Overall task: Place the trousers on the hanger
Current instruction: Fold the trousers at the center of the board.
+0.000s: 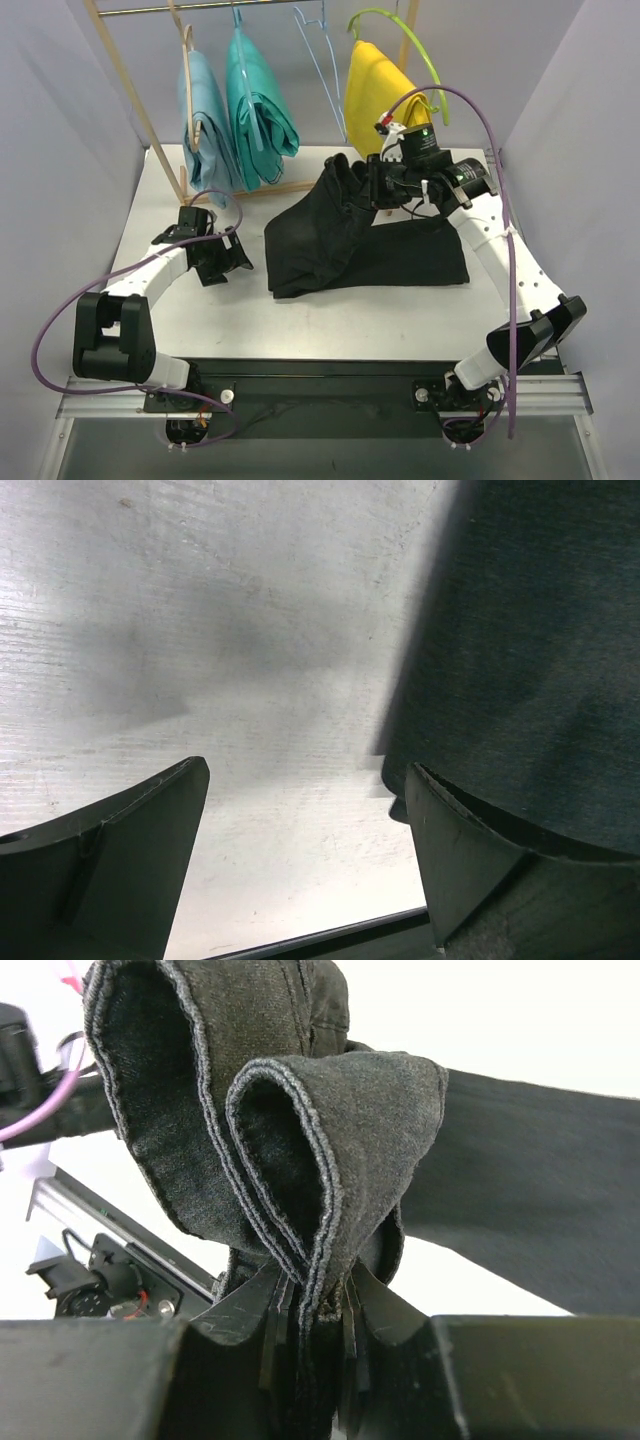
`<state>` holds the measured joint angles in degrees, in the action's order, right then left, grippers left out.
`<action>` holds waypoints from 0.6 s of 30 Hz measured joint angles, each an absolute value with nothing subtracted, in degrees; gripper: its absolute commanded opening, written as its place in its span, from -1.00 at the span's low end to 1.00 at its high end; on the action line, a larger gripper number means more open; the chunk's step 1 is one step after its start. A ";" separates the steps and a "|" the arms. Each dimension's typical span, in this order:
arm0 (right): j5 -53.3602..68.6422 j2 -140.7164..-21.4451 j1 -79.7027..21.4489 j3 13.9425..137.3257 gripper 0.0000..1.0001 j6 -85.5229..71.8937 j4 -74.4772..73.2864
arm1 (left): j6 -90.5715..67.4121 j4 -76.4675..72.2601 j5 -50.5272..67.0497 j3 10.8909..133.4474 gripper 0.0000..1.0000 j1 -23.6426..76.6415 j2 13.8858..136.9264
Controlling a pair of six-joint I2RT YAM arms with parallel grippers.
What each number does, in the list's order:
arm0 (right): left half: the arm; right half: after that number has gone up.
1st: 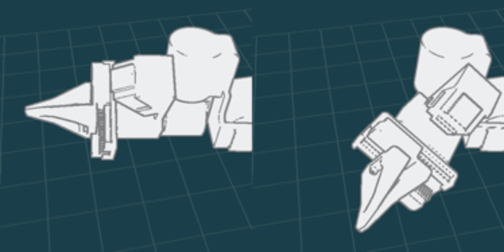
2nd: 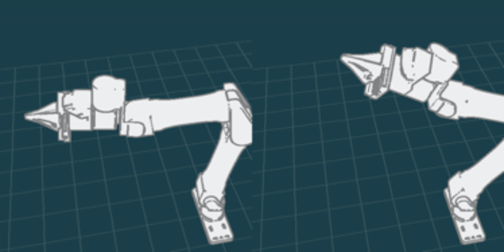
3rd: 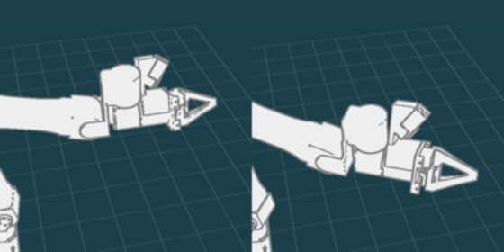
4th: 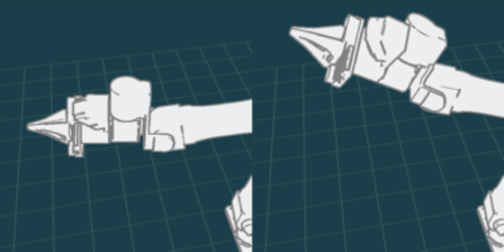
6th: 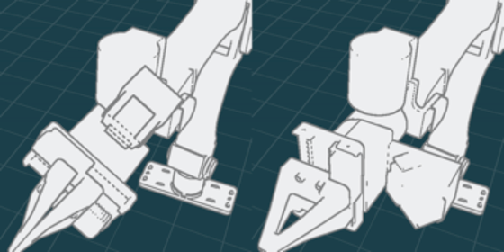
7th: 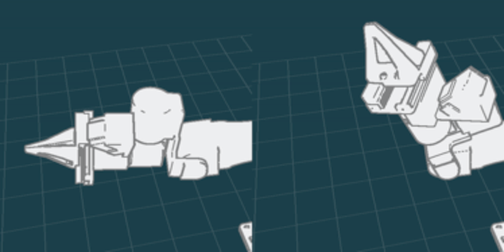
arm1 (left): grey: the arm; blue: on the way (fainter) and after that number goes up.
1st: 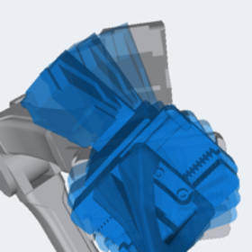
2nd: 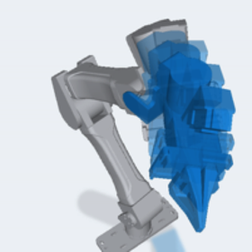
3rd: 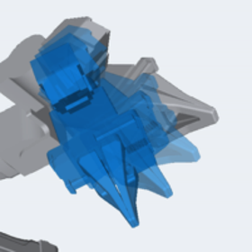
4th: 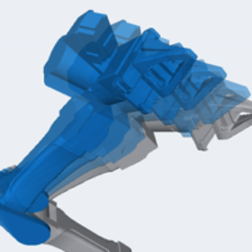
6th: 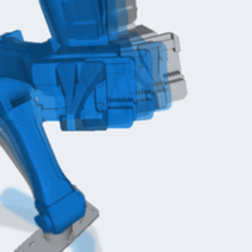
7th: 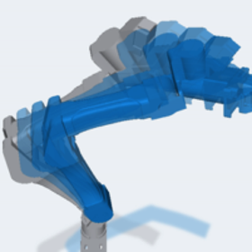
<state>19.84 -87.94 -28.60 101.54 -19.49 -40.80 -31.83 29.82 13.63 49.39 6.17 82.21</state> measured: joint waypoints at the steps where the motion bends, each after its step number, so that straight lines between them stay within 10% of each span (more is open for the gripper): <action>1: 20.10 -87.72 -27.44 100.95 -1.00 -19.49 -41.06 | -31.81 29.82 13.34 49.47 0.80 6.39 82.30; 18: 24.05 -82.59 -16.97 93.25 -1.00 -17.12 -43.57 | -34.50 24.99 9.82 57.49 0.75 19.03 91.66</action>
<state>24.05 -82.59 -16.97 93.25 -17.12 -43.57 -34.50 24.99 9.82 57.49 19.03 91.66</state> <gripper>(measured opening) 0.155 0.889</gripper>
